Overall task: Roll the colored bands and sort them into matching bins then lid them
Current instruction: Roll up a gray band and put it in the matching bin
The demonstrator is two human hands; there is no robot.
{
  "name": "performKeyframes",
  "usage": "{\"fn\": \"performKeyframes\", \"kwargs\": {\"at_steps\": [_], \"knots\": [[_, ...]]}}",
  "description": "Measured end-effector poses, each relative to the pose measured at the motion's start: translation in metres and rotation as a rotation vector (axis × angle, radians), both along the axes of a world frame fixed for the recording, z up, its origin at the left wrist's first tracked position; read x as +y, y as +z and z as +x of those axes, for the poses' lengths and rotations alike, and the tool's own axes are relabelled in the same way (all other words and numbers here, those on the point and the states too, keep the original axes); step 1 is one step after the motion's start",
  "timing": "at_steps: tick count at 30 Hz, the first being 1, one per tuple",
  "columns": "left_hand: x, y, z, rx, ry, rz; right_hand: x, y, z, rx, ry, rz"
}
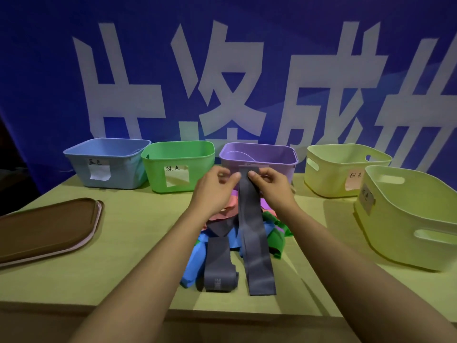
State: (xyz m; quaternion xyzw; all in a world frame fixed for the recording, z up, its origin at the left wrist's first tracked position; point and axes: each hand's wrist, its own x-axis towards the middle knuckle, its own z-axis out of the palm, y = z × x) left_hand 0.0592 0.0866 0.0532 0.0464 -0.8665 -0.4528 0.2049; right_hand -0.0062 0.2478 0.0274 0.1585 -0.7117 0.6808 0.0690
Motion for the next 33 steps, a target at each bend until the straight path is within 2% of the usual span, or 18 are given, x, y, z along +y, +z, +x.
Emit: {"fn": "performKeyframes", "kwargs": {"at_steps": [4,8,12,19,33], "knots": [[0.003,-0.024,-0.04,0.141,-0.151,0.263,-0.005,-0.013,-0.007,0.037,0.036,-0.025],[0.005,-0.032,-0.056,0.208,-0.191,0.461,-0.006,-0.017,-0.015,0.047,0.034,-0.027],[0.006,-0.042,-0.063,0.224,-0.223,0.47,-0.006,-0.017,-0.025,0.062,-0.003,-0.087],[0.006,-0.069,-0.069,0.162,-0.221,0.644,-0.008,-0.036,-0.033,0.075,-0.027,-0.013],[0.001,-0.064,-0.066,0.098,-0.296,0.748,-0.005,-0.043,-0.042,0.141,-0.01,0.018]]}}
